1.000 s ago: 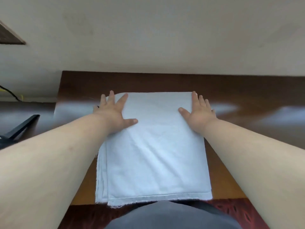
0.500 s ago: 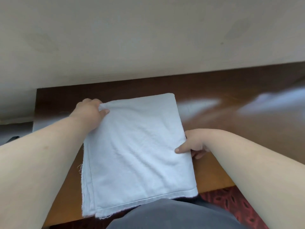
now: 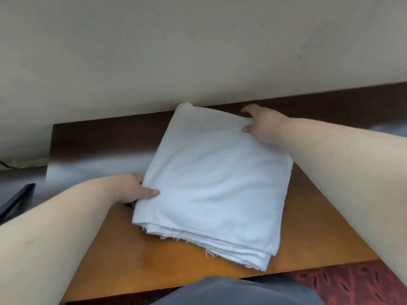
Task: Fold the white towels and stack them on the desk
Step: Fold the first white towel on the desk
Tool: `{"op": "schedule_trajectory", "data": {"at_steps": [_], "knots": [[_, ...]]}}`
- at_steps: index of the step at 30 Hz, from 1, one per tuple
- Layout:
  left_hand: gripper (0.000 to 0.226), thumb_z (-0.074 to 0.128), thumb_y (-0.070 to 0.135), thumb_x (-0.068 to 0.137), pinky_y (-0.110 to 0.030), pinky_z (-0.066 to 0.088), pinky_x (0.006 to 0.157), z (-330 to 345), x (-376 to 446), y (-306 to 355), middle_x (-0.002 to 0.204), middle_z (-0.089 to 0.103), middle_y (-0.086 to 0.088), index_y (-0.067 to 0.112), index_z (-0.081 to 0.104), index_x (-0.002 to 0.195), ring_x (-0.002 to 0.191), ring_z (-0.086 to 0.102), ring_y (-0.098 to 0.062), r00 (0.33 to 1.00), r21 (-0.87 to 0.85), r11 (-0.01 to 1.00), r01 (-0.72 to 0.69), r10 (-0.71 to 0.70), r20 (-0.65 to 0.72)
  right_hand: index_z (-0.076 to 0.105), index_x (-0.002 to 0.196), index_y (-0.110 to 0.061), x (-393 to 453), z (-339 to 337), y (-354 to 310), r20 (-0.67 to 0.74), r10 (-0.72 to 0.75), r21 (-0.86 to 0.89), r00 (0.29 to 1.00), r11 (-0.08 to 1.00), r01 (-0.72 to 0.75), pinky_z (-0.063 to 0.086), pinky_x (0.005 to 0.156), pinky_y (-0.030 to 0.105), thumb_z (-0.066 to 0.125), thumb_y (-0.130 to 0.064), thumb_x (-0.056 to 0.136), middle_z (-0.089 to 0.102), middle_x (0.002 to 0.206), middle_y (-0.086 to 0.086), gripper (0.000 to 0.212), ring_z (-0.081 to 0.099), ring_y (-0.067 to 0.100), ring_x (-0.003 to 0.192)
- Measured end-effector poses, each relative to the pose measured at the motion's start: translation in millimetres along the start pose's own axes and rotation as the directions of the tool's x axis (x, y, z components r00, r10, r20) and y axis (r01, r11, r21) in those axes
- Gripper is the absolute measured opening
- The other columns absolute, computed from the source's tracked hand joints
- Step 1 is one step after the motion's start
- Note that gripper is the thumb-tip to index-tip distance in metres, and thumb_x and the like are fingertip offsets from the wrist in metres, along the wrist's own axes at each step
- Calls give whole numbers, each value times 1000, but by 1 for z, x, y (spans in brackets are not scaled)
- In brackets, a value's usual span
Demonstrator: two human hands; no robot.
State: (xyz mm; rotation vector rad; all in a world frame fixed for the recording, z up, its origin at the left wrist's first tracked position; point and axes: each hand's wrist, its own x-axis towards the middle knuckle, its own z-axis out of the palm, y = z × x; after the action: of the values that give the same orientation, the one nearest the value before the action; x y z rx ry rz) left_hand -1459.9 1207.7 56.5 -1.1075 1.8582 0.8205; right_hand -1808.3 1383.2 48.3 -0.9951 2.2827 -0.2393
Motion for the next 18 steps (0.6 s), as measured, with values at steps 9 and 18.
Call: {"op": "schedule_trajectory", "data": {"at_steps": [9, 18], "knots": [[72, 53, 83, 75, -23, 46, 55, 11, -17, 44, 106, 70, 3, 24, 63, 116, 81, 68, -16, 972, 222, 961, 167, -199, 128, 51, 138, -18, -32, -5, 56, -165, 425, 468, 890, 828, -308, 50, 97, 38, 66, -55, 85, 58, 134, 8, 67, 59, 31, 118], [67, 52, 55, 95, -34, 42, 87, -34, 46, 109, 136, 56, -13, 10, 44, 144, 115, 56, -33, 918, -440, 897, -34, -146, -369, 66, 109, -19, -22, 4, 78, 61, 423, 728, 904, 601, -330, 54, 80, 32, 77, -39, 85, 71, 113, 2, 33, 67, 18, 91]]}}
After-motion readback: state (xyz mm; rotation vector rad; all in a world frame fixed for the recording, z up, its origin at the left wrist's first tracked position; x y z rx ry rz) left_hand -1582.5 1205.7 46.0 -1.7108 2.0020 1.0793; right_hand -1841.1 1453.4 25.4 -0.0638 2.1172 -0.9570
